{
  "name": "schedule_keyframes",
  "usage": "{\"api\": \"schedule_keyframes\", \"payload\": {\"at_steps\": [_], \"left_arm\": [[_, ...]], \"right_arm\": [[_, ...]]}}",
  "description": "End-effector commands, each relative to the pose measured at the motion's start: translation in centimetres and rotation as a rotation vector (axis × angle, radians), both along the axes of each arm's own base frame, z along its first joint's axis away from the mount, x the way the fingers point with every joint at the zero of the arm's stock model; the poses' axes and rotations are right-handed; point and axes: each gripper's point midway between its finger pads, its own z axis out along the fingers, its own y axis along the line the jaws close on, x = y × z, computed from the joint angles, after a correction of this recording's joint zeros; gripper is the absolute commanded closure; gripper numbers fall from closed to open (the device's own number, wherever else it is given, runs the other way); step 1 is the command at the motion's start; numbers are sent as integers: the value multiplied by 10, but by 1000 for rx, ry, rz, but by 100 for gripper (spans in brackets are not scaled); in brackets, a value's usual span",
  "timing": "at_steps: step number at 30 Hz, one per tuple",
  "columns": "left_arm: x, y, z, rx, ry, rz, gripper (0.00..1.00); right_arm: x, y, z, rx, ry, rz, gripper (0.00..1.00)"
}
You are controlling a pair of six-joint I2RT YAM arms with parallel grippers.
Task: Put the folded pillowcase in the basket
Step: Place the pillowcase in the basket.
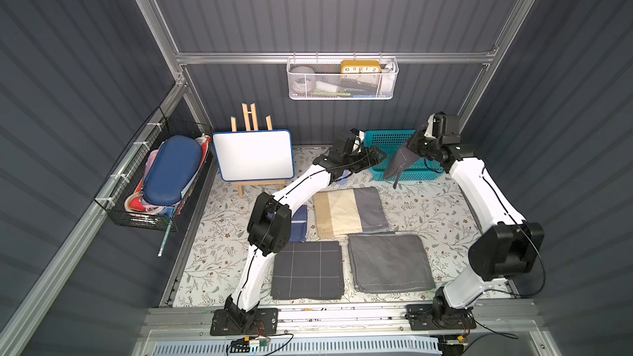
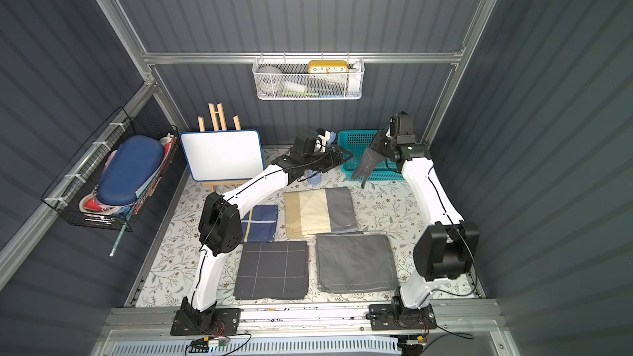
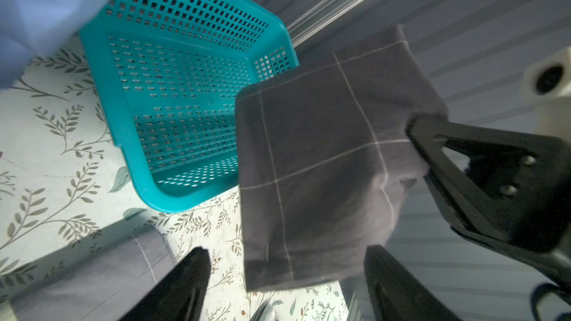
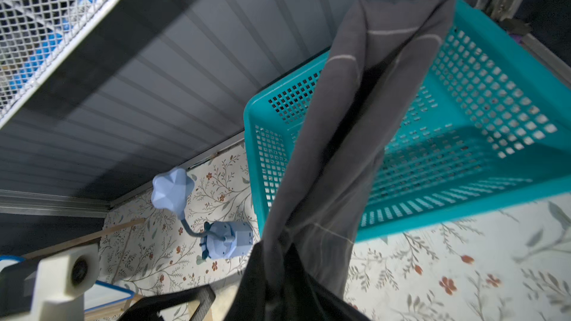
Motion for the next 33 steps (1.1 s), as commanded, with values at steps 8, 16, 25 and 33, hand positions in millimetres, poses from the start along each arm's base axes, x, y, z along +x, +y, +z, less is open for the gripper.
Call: {"api": "schedule_keyframes", "payload": {"at_steps": [8,16,25,33], "left_arm": [[-4,-8,-2,-13,-7,-34,14],[-5,-5,-19,18,0,-33,14],[-4,-4,-29,34,10,-37,13],[-4,-3,-33,38,14,-35,13]], "right_arm": [[80,27,13,6,-116,121,100],[115,42,-39,-3,-22,234,100],[119,72,-48,-42,-3,338,100],[106,12,-101,-90,131,233,100]]}}
